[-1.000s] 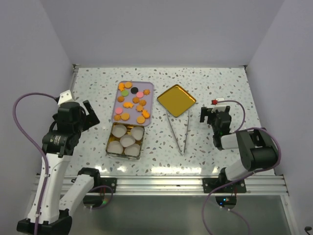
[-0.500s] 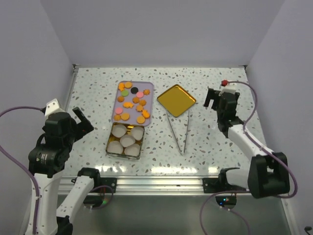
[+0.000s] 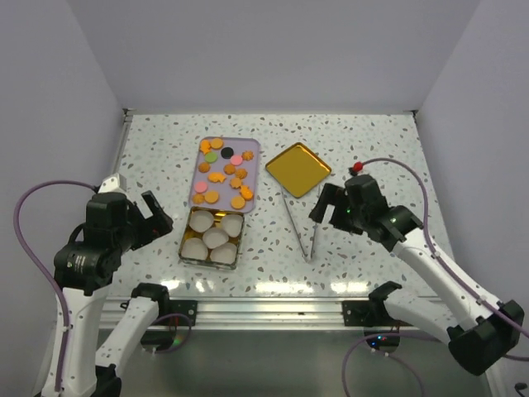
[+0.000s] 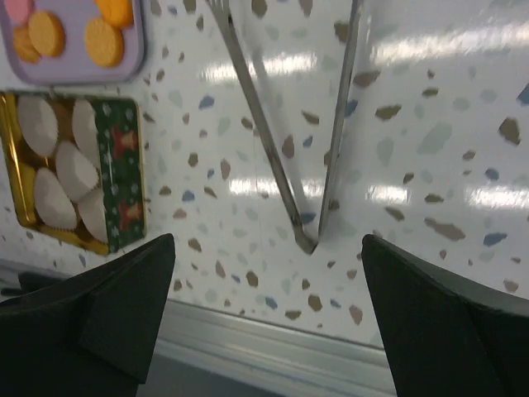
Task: Pack the cookies
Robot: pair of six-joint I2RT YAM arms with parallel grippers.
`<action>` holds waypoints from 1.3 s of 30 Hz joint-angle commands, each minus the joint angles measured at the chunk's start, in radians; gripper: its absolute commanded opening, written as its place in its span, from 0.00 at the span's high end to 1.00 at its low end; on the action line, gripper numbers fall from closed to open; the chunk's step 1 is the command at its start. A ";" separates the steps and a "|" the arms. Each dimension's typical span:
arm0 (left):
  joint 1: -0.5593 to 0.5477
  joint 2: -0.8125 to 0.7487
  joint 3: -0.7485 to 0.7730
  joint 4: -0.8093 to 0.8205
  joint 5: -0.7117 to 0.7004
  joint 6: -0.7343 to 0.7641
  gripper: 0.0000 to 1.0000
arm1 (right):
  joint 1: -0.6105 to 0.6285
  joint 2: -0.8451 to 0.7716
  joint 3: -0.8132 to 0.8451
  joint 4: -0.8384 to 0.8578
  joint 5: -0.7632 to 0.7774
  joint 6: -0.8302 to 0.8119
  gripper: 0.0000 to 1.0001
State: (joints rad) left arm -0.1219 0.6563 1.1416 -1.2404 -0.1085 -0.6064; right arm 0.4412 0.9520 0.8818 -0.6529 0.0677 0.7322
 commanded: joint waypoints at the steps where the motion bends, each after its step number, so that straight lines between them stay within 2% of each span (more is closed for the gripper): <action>1: -0.024 0.005 0.015 -0.031 0.010 0.030 0.00 | 0.161 0.005 0.010 -0.249 0.033 0.116 0.02; 5: -0.053 0.020 0.016 -0.024 0.007 0.031 0.00 | 0.362 0.108 0.008 -0.290 0.139 0.187 0.02; 10: -0.071 0.062 0.050 -0.018 0.021 0.040 0.00 | 0.453 0.344 0.094 -0.249 0.193 0.129 0.01; 13: -0.073 0.059 0.043 -0.004 0.058 0.048 0.00 | 0.456 0.453 0.153 -0.243 0.234 0.122 0.01; 19: -0.073 0.085 0.093 -0.024 0.029 0.074 0.00 | 0.455 0.585 0.230 -0.208 0.268 0.095 0.01; 23: -0.073 0.092 0.106 -0.034 0.020 0.066 0.00 | 0.452 0.651 0.227 -0.156 0.268 0.081 0.01; 28: -0.073 0.106 0.095 -0.028 0.010 0.066 0.00 | 0.433 0.679 0.204 -0.126 0.285 0.098 0.01; 33: -0.073 0.111 0.083 -0.016 0.004 0.057 0.00 | 0.389 0.639 0.149 -0.068 0.288 0.079 0.01; 39: -0.074 0.126 0.056 0.001 0.003 0.046 0.00 | 0.284 0.651 0.069 0.071 0.161 0.041 0.01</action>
State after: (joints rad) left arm -0.1913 0.7696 1.2095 -1.2610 -0.0975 -0.5575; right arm 0.7605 1.6291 0.9833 -0.6903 0.2733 0.7979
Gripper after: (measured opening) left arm 0.999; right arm 0.986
